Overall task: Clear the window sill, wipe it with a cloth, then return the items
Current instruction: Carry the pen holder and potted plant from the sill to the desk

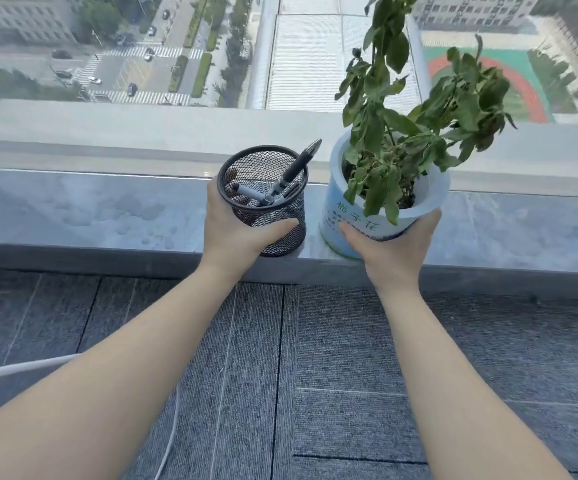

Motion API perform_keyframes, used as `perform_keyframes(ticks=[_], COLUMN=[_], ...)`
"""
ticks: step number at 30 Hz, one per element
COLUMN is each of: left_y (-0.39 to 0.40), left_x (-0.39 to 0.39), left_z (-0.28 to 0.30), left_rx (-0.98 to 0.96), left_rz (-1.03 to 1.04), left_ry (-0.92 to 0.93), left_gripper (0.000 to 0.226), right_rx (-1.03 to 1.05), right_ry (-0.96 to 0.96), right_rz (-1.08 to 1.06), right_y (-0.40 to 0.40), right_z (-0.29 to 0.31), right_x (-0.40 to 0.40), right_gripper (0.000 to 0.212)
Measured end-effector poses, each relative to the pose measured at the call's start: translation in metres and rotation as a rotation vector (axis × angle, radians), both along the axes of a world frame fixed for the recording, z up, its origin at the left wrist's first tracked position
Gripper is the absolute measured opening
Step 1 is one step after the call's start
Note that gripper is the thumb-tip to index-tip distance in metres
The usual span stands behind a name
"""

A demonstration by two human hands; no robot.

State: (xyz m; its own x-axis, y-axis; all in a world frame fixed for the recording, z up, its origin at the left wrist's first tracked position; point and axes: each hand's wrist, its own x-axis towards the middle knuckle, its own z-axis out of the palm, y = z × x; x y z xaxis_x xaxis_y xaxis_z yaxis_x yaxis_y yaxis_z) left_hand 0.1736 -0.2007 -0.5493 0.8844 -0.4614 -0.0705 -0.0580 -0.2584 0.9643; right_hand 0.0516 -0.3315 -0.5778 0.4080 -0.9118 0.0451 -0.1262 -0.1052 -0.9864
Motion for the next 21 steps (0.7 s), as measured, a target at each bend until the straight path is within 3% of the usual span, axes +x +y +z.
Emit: perform_keyframes(ticks=[5,9,14,21], left_y=[0.015,0.027,0.051,0.098], left_x=[-0.003,-0.008,-0.026,-0.045], left_z=[0.013,0.051,0.158,0.358], left_rx=[0.025,0.025,0.011,-0.013], left_rz=[0.016,0.032,0.047,0.098], left_ry=[0.0,-0.006,0.035,0.007], left_gripper=[0.079,0.088,0.091,0.092], right_rx=[0.035,0.055,0.05,-0.004], right_ry=[0.001,0.014,0.019,0.017], right_rz=[0.051,0.097,0.144,0.2], right_y=[0.006,0.016,0.042,0.08], right_z=[0.006,0.041,0.158,0.369], right_x=[-0.006,-0.014,-0.023,-0.036], right_gripper=[0.096,0.092,0.085,0.089])
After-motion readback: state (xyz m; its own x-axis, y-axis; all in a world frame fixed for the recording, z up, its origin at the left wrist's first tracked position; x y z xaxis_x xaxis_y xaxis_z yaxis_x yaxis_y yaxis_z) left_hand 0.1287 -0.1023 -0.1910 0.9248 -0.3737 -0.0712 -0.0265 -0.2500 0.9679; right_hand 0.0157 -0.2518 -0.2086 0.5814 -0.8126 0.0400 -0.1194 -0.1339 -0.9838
